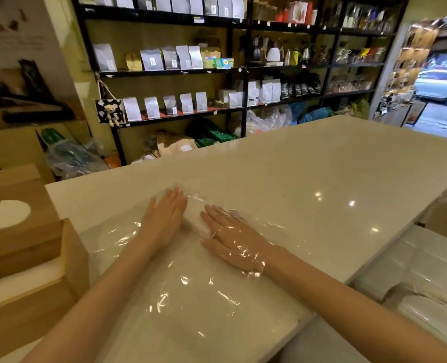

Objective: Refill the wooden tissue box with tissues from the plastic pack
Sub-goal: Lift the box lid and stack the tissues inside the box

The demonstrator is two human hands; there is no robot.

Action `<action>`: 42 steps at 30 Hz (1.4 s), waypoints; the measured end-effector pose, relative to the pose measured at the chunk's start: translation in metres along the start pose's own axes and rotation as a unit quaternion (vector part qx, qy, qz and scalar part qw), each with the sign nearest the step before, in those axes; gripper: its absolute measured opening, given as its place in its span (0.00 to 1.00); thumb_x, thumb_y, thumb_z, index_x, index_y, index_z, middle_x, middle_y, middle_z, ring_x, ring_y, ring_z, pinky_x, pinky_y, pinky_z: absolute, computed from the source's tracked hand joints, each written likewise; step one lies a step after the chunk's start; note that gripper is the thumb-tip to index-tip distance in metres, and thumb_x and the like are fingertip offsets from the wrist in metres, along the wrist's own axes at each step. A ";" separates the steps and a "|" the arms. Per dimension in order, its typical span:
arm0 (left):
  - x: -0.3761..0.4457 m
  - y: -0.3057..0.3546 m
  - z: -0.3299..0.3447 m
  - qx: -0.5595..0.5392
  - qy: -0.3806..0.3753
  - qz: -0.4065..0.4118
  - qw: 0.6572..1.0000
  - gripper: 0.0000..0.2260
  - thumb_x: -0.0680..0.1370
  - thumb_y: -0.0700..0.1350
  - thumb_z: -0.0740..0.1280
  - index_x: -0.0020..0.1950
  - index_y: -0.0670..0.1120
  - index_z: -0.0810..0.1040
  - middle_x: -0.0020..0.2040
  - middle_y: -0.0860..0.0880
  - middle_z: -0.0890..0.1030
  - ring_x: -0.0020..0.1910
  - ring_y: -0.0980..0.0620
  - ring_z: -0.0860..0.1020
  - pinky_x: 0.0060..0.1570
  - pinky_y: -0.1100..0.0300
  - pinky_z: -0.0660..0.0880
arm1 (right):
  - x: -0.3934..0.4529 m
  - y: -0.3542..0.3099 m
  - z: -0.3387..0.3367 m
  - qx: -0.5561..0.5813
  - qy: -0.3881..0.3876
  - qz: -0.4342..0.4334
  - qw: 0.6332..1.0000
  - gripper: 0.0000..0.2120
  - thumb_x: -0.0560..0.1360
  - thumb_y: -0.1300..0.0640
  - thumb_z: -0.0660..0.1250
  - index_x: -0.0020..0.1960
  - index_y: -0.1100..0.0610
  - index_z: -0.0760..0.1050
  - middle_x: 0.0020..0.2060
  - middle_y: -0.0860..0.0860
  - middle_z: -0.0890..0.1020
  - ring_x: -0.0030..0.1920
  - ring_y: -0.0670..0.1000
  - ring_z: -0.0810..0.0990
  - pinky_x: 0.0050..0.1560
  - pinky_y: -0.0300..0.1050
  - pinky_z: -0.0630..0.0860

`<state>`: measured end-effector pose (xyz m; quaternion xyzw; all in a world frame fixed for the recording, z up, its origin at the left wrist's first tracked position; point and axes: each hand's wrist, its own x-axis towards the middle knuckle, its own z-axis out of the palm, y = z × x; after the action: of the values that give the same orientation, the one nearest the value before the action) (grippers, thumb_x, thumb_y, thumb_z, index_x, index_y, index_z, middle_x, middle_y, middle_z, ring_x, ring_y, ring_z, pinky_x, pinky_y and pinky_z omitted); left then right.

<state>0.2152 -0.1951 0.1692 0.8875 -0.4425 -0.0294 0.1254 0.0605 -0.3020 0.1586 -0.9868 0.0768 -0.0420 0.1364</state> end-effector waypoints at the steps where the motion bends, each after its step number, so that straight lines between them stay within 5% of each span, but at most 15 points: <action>1: 0.001 -0.003 0.005 0.010 -0.011 -0.002 1.000 0.22 0.81 0.44 0.45 0.75 0.45 0.47 0.78 0.47 0.47 0.76 0.52 0.45 0.74 0.50 0.42 | 0.006 -0.001 0.002 -0.005 -0.007 0.009 1.000 0.49 0.63 0.28 0.31 0.76 0.55 0.45 0.77 0.53 0.46 0.76 0.49 0.43 0.73 0.46 0.35; 5: -0.001 -0.004 0.014 -0.062 -0.013 -0.004 0.998 0.22 0.81 0.43 0.45 0.75 0.46 0.49 0.78 0.48 0.51 0.76 0.51 0.50 0.73 0.51 0.45 | 0.013 -0.002 0.008 -0.034 -0.021 0.029 0.999 0.40 0.71 0.30 0.35 0.76 0.53 0.44 0.77 0.51 0.46 0.76 0.46 0.42 0.75 0.52 0.36; 12: 0.000 0.001 0.016 0.001 -0.026 0.049 0.998 0.26 0.79 0.42 0.52 0.76 0.47 0.47 0.78 0.47 0.51 0.76 0.50 0.50 0.73 0.49 0.47 | -0.028 0.003 0.000 -0.013 -0.023 0.027 0.999 0.28 0.79 0.41 0.46 0.75 0.51 0.49 0.77 0.48 0.53 0.76 0.46 0.45 0.75 0.53 0.41; 18: -0.001 0.002 0.014 0.041 -0.055 0.062 0.996 0.26 0.79 0.44 0.54 0.75 0.46 0.50 0.77 0.45 0.51 0.76 0.48 0.50 0.72 0.46 0.49 | -0.077 -0.005 -0.003 -0.044 -0.021 0.035 0.998 0.43 0.67 0.33 0.29 0.76 0.53 0.48 0.77 0.48 0.52 0.76 0.47 0.45 0.76 0.51 0.39; 23: -0.005 0.007 0.011 0.041 -0.061 0.062 0.995 0.22 0.80 0.45 0.46 0.74 0.43 0.55 0.77 0.44 0.54 0.76 0.47 0.52 0.72 0.45 0.51 | -0.134 -0.013 -0.008 -0.058 -0.023 0.037 0.997 0.37 0.71 0.35 0.36 0.76 0.51 0.45 0.77 0.47 0.48 0.75 0.42 0.41 0.72 0.45 0.32; 25: -0.010 0.011 0.007 0.043 -0.057 0.067 0.995 0.28 0.75 0.53 0.42 0.72 0.42 0.58 0.76 0.43 0.57 0.75 0.46 0.55 0.70 0.44 0.53 | -0.155 -0.015 -0.008 -0.058 -0.024 0.035 0.997 0.33 0.75 0.36 0.41 0.76 0.49 0.43 0.76 0.45 0.45 0.74 0.40 0.39 0.72 0.44 0.30; 30: -0.016 0.016 0.004 0.027 -0.041 0.067 0.997 0.30 0.73 0.53 0.43 0.70 0.40 0.62 0.74 0.40 0.61 0.74 0.45 0.59 0.70 0.44 0.55 | -0.191 -0.015 -0.009 -0.054 0.024 0.014 0.998 0.33 0.74 0.38 0.52 0.75 0.47 0.48 0.75 0.43 0.51 0.75 0.40 0.46 0.73 0.47 0.33; 33: -0.011 0.012 0.009 0.071 -0.041 0.086 0.993 0.20 0.80 0.44 0.49 0.71 0.40 0.60 0.74 0.39 0.59 0.74 0.44 0.58 0.68 0.42 0.58 | -0.199 -0.009 -0.001 -0.075 0.082 -0.001 0.994 0.32 0.71 0.43 0.63 0.72 0.49 0.58 0.72 0.46 0.65 0.72 0.42 0.59 0.72 0.51 0.47; 36: -0.005 0.005 0.014 0.072 -0.047 0.072 0.994 0.21 0.79 0.38 0.51 0.73 0.42 0.56 0.75 0.40 0.56 0.75 0.44 0.55 0.69 0.41 0.57 | -0.199 -0.004 0.006 -0.091 0.182 -0.023 0.979 0.23 0.70 0.54 0.66 0.64 0.49 0.68 0.62 0.48 0.79 0.65 0.45 0.71 0.64 0.52 0.63; 42: -0.002 -0.001 0.020 0.035 -0.043 0.054 0.997 0.21 0.81 0.48 0.46 0.74 0.49 0.57 0.77 0.44 0.52 0.76 0.48 0.51 0.72 0.44 0.49 | -0.206 -0.011 -0.021 0.027 0.261 -0.007 0.965 0.16 0.71 0.55 0.67 0.59 0.48 0.73 0.53 0.42 0.82 0.53 0.42 0.79 0.61 0.49 0.69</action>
<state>0.2118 -0.1973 0.1491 0.8643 -0.4952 -0.0447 0.0763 -0.1426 -0.2637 0.1694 -0.9379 0.1013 -0.3015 0.1383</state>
